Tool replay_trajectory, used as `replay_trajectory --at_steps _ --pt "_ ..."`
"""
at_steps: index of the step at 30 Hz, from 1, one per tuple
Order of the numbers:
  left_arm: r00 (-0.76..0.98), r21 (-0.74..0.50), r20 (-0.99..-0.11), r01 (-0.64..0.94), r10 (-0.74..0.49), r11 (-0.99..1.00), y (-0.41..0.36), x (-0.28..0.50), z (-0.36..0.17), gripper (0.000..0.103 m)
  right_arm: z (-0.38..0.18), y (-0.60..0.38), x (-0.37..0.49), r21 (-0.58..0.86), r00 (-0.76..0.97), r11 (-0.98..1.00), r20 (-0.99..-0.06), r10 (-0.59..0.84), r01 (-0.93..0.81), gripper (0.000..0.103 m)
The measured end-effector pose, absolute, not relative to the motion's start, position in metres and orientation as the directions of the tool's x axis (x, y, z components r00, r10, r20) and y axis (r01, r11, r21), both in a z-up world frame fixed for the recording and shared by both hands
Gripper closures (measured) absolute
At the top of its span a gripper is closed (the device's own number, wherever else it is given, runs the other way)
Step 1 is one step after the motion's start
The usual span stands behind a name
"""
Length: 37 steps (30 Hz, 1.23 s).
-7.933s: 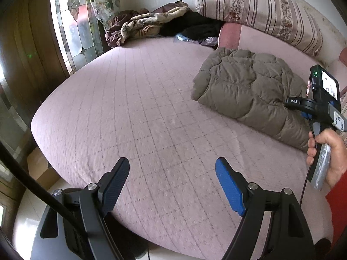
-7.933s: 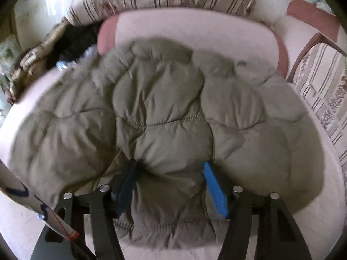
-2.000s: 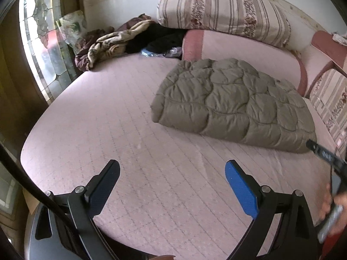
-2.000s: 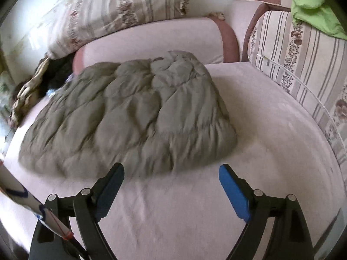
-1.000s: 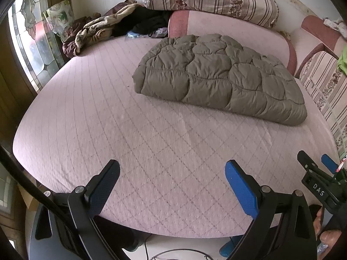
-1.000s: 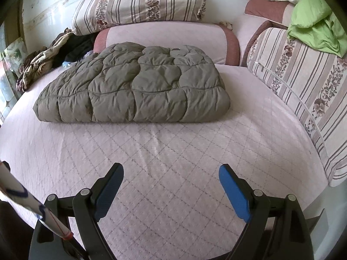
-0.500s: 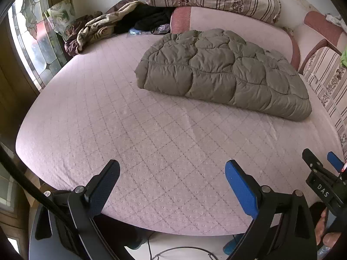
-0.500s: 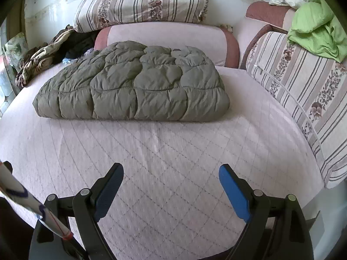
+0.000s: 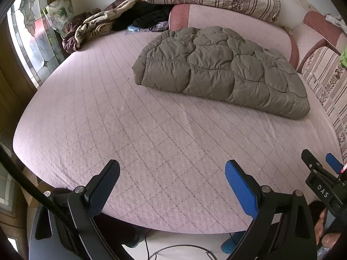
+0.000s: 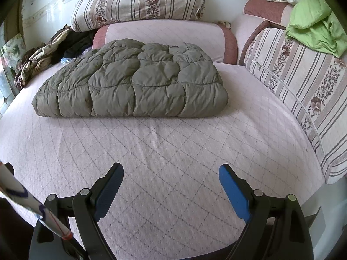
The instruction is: Fold large clothes
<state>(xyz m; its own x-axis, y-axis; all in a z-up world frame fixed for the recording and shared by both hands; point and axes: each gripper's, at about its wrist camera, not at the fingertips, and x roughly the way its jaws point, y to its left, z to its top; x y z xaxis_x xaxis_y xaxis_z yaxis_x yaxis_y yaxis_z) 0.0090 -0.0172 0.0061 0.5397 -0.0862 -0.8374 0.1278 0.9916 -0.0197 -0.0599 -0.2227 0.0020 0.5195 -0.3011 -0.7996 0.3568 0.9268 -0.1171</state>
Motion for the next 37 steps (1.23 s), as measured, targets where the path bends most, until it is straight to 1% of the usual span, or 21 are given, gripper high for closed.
replay_trajectory --at_steps 12,17,21,37 --pt "0.496 -0.088 -0.857 0.13 -0.142 0.988 -0.014 0.011 -0.003 0.006 0.003 -0.218 -0.062 -0.118 0.522 0.931 -0.8 -0.295 0.346 0.011" --pt "0.488 -0.081 -0.862 0.132 -0.136 0.988 -0.016 0.011 -0.005 0.006 0.002 -0.215 -0.061 -0.122 0.524 0.934 -0.8 -0.293 0.337 0.011" --pt "0.489 -0.049 -0.865 0.136 -0.11 0.989 -0.019 0.011 -0.008 0.006 0.002 -0.211 -0.062 -0.125 0.526 0.936 -0.799 -0.291 0.328 0.011" --pt "0.466 -0.064 -0.877 0.12 -0.113 0.991 -0.01 0.015 -0.018 0.006 0.0 -0.202 -0.059 -0.133 0.521 0.941 -0.804 -0.286 0.311 0.011"
